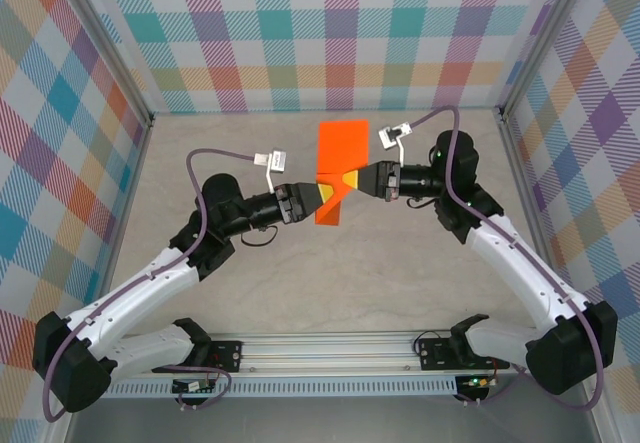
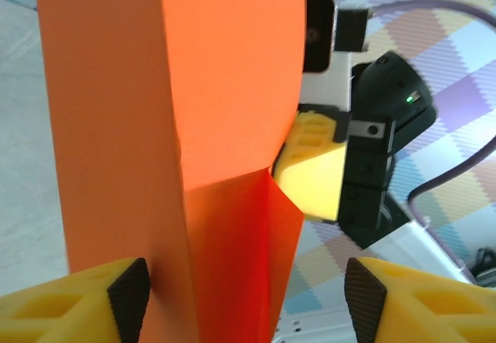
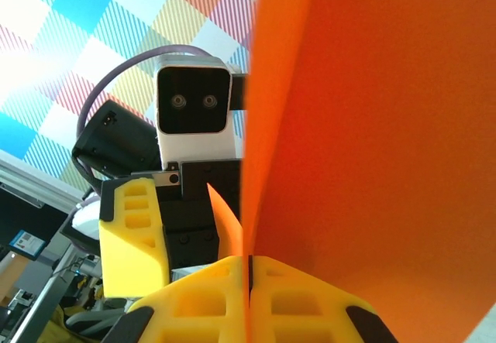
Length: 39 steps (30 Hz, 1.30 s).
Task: Fold a paper plane with a square sheet of paper (fold left side to right side)
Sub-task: Turn over the paper at the center of the table.
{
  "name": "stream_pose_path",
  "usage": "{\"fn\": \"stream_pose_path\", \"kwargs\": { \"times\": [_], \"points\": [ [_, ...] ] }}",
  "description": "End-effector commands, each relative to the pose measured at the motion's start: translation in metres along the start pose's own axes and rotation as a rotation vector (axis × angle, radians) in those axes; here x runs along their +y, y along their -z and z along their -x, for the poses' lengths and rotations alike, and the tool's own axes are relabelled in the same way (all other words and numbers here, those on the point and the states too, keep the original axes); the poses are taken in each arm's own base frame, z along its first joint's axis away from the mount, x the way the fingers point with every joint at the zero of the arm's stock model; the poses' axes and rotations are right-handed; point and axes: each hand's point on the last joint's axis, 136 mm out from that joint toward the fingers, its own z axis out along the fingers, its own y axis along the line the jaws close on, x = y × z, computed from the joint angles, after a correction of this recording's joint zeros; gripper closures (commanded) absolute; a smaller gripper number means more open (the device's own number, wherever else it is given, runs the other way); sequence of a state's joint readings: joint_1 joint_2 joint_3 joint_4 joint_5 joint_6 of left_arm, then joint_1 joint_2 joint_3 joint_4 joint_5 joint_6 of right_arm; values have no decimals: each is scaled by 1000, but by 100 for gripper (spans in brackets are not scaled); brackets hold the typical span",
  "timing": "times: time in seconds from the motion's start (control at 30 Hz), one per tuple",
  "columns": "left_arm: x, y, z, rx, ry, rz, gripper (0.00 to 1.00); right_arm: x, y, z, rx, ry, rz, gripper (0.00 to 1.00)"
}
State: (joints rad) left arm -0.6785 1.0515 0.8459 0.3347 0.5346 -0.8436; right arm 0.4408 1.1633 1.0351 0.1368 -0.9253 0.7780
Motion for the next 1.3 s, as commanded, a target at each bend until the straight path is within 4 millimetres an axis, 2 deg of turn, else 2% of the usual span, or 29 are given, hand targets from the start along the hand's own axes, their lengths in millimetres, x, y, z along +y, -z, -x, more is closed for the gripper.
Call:
{"fn": "stream_pose_path", "kwargs": {
  "times": [0.0, 0.2, 0.33, 0.4, 0.5, 0.6, 0.67, 0.73, 0.8, 0.87, 1.0, 1.1, 1.2, 1.27],
  "points": [
    [-13, 3, 3, -27, -22, -62, 43, 18, 4, 2, -24, 26, 41, 100],
    [-10, 3, 1, -23, -21, -49, 62, 17, 5, 2, -27, 8, 24, 100],
    [-7, 3, 0, -26, -17, -38, 73, 13, 5, 1, -27, -4, 3, 91],
    [-4, 4, -1, -25, -16, -26, 78, 11, 6, 0, -27, -7, -11, 81],
    [4, 5, -4, -21, -20, 14, 82, 6, 11, -4, -27, -2, -73, 61],
    [22, 11, -9, -7, -52, 122, 87, -15, 23, -13, -22, -13, -246, 37],
    [44, 22, -12, -2, -107, 281, 93, -40, 42, -20, -31, -28, -457, 23],
    [68, 39, -16, 8, -173, 469, 99, -71, 70, -33, -27, -64, -687, 14],
    [90, 58, -25, 49, -242, 660, 100, -100, 105, -47, -22, -92, -933, 7],
    [107, 74, -32, 92, -331, 847, 100, -119, 136, -62, -16, -105, -1120, 0],
    [133, 92, -44, 170, -479, 1179, 100, -132, 173, -78, -53, -102, -1293, 0],
    [149, 101, -46, 155, -534, 1456, 100, -136, 195, -85, -95, -108, -1393, 0],
    [160, 91, -55, 178, -601, 1627, 100, -137, 205, -92, -118, -120, -1430, 0],
    [172, 73, -65, 207, -628, 1685, 100, -138, 208, -97, -128, -126, -1438, 0]
  ]
}}
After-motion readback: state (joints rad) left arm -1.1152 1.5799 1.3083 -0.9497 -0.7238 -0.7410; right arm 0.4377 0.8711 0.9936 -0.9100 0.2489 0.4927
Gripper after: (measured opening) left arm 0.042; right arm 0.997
